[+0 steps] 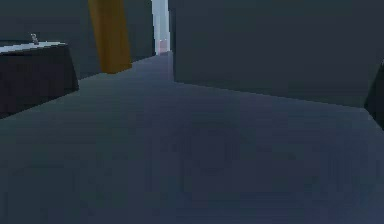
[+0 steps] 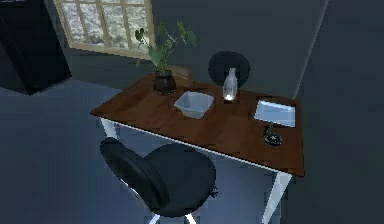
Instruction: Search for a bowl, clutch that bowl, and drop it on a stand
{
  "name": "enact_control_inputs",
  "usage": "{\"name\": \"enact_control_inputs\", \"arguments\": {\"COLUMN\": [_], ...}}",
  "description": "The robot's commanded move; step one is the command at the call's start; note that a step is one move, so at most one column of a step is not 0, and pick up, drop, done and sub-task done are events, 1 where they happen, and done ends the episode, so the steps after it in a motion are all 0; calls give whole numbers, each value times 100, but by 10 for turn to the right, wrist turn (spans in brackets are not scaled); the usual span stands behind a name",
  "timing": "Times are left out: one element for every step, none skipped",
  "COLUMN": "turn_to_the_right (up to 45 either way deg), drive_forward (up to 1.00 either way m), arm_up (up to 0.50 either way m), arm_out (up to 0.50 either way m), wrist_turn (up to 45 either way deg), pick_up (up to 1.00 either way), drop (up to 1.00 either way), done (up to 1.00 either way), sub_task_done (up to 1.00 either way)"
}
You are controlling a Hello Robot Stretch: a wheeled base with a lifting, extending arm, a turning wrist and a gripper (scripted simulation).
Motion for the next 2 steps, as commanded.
{"name": "enact_control_inputs", "arguments": {"turn_to_the_right": [0,450], "drive_forward": [35,0], "arm_up": [0,0], "arm_out": [0,0], "wrist_turn": [0,0], "pick_up": [0,0], "drop": [0,0], "done": [0,0], "sub_task_done": [0,0]}}
